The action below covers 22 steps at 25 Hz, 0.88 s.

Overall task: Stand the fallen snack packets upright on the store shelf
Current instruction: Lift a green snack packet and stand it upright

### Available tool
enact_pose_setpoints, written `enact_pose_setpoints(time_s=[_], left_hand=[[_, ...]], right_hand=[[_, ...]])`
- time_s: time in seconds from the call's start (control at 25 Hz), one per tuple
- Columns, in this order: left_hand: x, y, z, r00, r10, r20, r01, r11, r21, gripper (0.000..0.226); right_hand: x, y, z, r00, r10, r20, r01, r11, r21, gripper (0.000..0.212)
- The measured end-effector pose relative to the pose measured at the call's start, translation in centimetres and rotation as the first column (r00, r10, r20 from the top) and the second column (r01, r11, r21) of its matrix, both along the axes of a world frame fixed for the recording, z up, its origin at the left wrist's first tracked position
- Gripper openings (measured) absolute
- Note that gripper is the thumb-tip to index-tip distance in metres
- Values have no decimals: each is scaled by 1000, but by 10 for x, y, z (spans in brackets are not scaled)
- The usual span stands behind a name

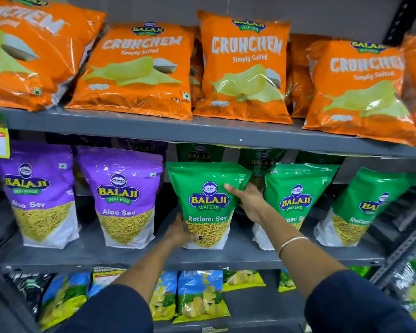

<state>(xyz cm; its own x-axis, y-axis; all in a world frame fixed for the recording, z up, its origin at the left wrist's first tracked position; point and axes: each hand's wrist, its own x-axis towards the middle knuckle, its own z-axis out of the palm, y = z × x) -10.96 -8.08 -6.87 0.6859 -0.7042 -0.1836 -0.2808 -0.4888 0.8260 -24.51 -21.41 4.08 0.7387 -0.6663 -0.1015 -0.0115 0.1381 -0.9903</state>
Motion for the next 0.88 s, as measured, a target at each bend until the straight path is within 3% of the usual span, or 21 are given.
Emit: enact_pose_setpoints(time_s=[0.08, 0.28, 0.36, 0.4, 0.44, 0.48, 0.52, 0.56, 0.6, 0.64, 0.68, 0.72, 0.76, 0.8, 0.88], left_hand=[[0, 0, 3, 1000, -21, 13, 21, 1000, 4, 90], [-4, 4, 4, 1000, 23, 19, -23, 1000, -4, 91], [-9, 6, 0, 989, 140, 43, -143, 985, 94, 96], [-12, 5, -7, 975, 203, 86, -217, 955, 200, 88], [-20, 6, -10, 972, 203, 123, -232, 919, 319, 69], [-32, 3, -13, 987, 121, 104, -156, 872, 464, 45], [-51, -3, -9, 1000, 4, 0, -3, 799, 602, 28], [-70, -16, -6, 989, -81, -123, 143, 712, 688, 28], [-88, -31, 0, 973, -108, -205, 223, 671, 707, 32], [-105, -53, 5, 964, -133, -232, 254, 723, 643, 37], [-121, -81, 9, 965, -149, -216, 241, 829, 505, 56], [-133, -104, 13, 980, -126, -151, 173, 916, 362, 79], [-148, -124, 23, 994, -82, -76, 98, 966, 240, 91], [-159, -140, 29, 999, -25, -32, 29, 990, 138, 92], [-168, -158, 31, 996, 89, 11, -89, 996, 25, 78]], right_hand=[[-7, 7, -18, 992, 66, -112, -67, 998, -11, 47], [2, 12, -50, 994, 53, -95, -53, 999, -1, 63], [-11, 0, -58, 955, 78, -287, -95, 994, -46, 47], [-25, -12, -65, 870, 141, -472, -198, 978, -72, 23], [-45, -25, -71, 712, 245, -658, -345, 938, -25, 13], [-69, -42, -78, 470, 339, -815, -454, 885, 107, 31], [-95, -61, -84, 311, 358, -881, -442, 875, 200, 47], [-116, -80, -90, 256, 330, -908, -425, 883, 201, 55], [-133, -104, -97, 276, 224, -935, -409, 908, 96, 51], [-149, -126, -97, 303, 19, -953, -421, 900, -116, 38], [-161, -149, -101, 476, -118, -871, -342, 888, -308, 19], [-163, -161, -102, 672, -136, -728, -231, 896, -380, 47], [-164, -168, -102, 790, -70, -609, -188, 918, -349, 85], [-162, -171, -101, 873, 12, -488, -162, 950, -266, 106], [-153, -165, -99, 930, 26, -367, -110, 971, -210, 106]])
